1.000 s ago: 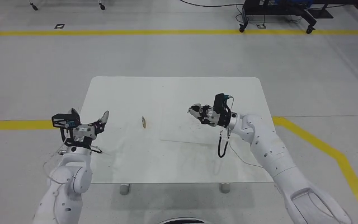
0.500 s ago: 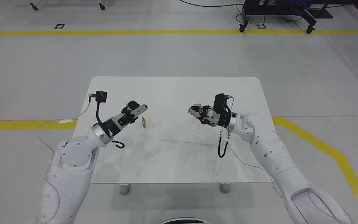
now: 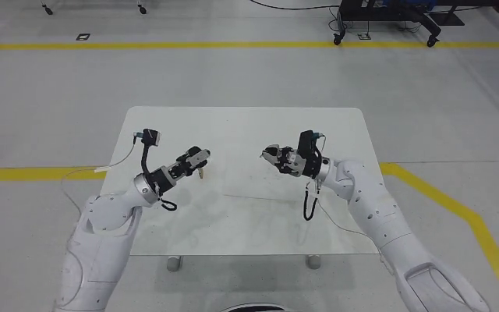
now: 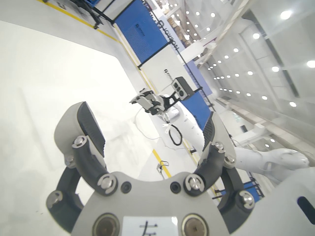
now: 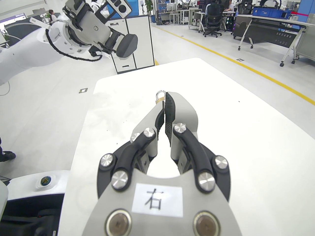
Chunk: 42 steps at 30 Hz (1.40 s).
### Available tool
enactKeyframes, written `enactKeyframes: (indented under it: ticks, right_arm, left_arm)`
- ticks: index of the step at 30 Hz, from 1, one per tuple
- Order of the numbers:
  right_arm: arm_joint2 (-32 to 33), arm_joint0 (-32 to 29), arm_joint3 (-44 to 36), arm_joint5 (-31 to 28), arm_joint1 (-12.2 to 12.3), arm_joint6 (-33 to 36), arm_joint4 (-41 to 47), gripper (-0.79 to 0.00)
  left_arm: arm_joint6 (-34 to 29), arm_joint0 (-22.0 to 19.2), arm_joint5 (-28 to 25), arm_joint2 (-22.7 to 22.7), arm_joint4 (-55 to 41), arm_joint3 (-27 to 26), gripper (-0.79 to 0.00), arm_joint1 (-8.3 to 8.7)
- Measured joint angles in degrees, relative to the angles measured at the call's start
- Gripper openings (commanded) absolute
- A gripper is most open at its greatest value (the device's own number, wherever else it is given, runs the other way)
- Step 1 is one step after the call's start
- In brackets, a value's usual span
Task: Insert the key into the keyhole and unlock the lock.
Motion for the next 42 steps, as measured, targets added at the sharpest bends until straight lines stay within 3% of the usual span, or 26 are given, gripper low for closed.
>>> enactKeyframes:
  ticks: [7, 12, 13, 15, 22, 33, 42]
  right_arm:
    - [-8.8, 4.4, 3.4, 0.0, -1.0, 7.5, 25.6, -0.785]
    - [-14.3, 7.8, 5.2, 0.0, -1.2, 17.2, 40.2, -0.785]
    - [-15.2, 8.4, 5.3, 0.0, -1.1, 19.2, 43.4, -0.785]
    - [-16.3, 9.0, 5.4, 0.0, -1.0, 22.2, 48.0, -0.785]
    - [-18.1, 10.8, 5.8, 0.0, -0.6, 32.8, 59.9, -0.785]
    - [-17.4, 11.0, 6.1, 0.0, -0.5, 43.0, 68.4, -0.785]
    - [-16.2, 11.1, 7.1, 0.0, -1.2, 49.8, 73.2, -0.785]
  left_arm:
    - [-7.7, -5.4, -4.3, 5.1, -11.1, 9.5, -0.018, -0.60]
    - [-9.9, -9.1, -6.1, 8.8, -10.1, 14.1, -0.292, -1.05]
    - [-10.1, -9.9, -6.8, 9.6, -9.2, 14.9, -0.416, -1.15]
    - [-9.9, -10.7, -7.6, 10.7, -8.7, 15.8, -0.477, -1.33]
    - [-9.2, -13.8, -8.5, 12.7, -8.5, 18.7, -0.480, -1.69]
    - [-8.4, -15.7, -8.5, 14.8, -6.7, 20.0, -0.489, -1.86]
    - [-8.0, -16.8, -8.3, 16.2, -6.5, 21.2, -0.637, -1.99]
